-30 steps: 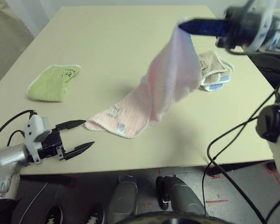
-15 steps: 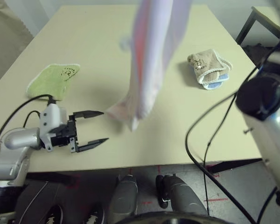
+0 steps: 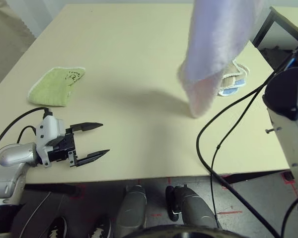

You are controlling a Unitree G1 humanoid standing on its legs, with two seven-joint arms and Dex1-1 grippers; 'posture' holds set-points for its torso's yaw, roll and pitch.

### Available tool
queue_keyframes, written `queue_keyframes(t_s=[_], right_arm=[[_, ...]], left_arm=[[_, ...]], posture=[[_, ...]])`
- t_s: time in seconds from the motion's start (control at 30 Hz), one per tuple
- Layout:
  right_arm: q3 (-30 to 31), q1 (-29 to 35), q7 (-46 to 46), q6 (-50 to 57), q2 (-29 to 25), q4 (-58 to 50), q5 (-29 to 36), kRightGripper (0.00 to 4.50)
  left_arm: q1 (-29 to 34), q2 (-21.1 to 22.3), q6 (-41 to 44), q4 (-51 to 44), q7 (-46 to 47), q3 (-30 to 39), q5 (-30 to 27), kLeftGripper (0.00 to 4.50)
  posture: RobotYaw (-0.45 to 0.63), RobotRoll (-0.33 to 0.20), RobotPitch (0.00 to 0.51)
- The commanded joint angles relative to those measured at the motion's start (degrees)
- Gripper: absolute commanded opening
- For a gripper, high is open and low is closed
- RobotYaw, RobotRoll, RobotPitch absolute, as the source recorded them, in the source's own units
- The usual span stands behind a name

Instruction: Fold the towel and set it aside.

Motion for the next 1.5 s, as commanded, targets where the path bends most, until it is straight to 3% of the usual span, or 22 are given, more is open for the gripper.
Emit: queue_keyframes(t_s=[0.03,0.17,0.27,0.33,0.4,0.47,0.5,0.57,0.63,0.73,0.83,1.0,1.17,1.23,1.37,1.43,1.5], right_arm=[[2.3,1.1,-2.7,-1.5,0.5,-2.1,8.8,0.02],[6.1,2.8,-3.8,-3.9,1.4,-3.4,17.3,0.02],[9.8,4.6,-2.8,-3.9,0.4,-3.3,19.9,0.02],[14.7,6.7,2.9,4.4,-4.3,-1.7,18.6,0.02],[19.6,8.4,10.2,12.9,-10.4,-0.8,13.2,0.02],[28.3,10.5,20.2,16.5,-18.5,-4.6,4.1,0.02],[38.4,11.7,31.1,13.0,-25.8,-10.2,-6.2,0.02],[52.7,12.1,49.1,4.7,-35.0,-16.3,-21.3,0.02],[67.9,8.4,67.1,-12.1,-41.3,-15.0,-41.5,0.02],[76.8,3.6,78.9,-31.3,-41.8,-9.1,-61.1,0.02],[75.3,0.4,81.9,-47.8,-36.7,-2.0,-71.0,0.02],[62.9,-1.4,85.2,-63.9,-26.1,-0.7,-68.7,0.02],[57.3,0.1,86.5,-65.3,-23.1,-9.6,-56.8,0.02],[59.9,1.3,86.5,-63.9,-26.1,-12.2,-53.6,0.02],[72.9,2.5,86.5,-63.5,-37.1,-15.0,-51.1,0.02],[81.7,1.2,86.5,-69.2,-41.7,-12.6,-55.5,0.02],[87.9,-2.0,86.5,-80.0,-41.7,-2.5,-66.3,0.02]], left_arm=[[-0.5,0.0,-0.2,1.0,-0.4,-1.2,0.8,4.50],[-1.8,-0.3,-0.4,1.9,-0.3,-2.0,1.3,4.50],[-2.3,-0.5,-0.7,2.4,-0.2,-2.4,1.5,4.50],[-2.5,-0.6,-0.9,2.6,0.0,-2.4,1.5,4.50],[-2.6,-0.9,-0.9,2.6,0.2,-2.5,1.7,4.50],[-2.3,-1.0,-1.0,2.5,0.3,-2.4,1.7,4.50],[-2.0,-1.1,-1.1,2.5,0.4,-2.3,1.7,4.50],[-1.6,-1.1,-1.2,2.4,0.5,-2.1,1.7,4.50],[-0.9,-1.2,-1.1,2.0,0.8,-2.0,1.6,4.50],[-0.6,-1.3,-1.0,1.8,0.9,-2.1,1.6,4.50],[-1.3,-1.2,-0.7,2.0,1.0,-2.6,1.6,4.50],[-3.3,-1.0,-0.3,3.1,0.6,-3.2,1.7,4.50],[-5.1,-0.8,-0.5,4.8,-0.1,-3.6,2.0,4.50],[-5.8,-0.9,-0.7,5.4,-0.3,-3.9,2.1,4.50],[-6.8,-1.2,-1.0,6.0,-0.5,-4.7,2.4,4.50],[-7.0,-1.4,-1.1,6.1,-0.5,-5.0,2.4,4.50],[-7.1,-1.6,-1.2,6.2,-0.6,-5.4,2.5,4.50]], posture=[[0.16,0.000,0.129],[0.16,0.000,0.126],[0.16,0.000,0.126],[0.16,0.000,0.127],[0.16,0.000,0.128],[0.17,0.000,0.129],[0.17,0.000,0.129],[0.17,0.000,0.134],[0.17,0.000,0.136],[0.16,0.000,0.136],[0.15,0.000,0.134],[0.14,0.000,0.131],[0.12,0.000,0.119],[0.11,0.000,0.116],[0.10,0.000,0.114],[0.10,0.000,0.116],[0.10,0.000,0.120]])
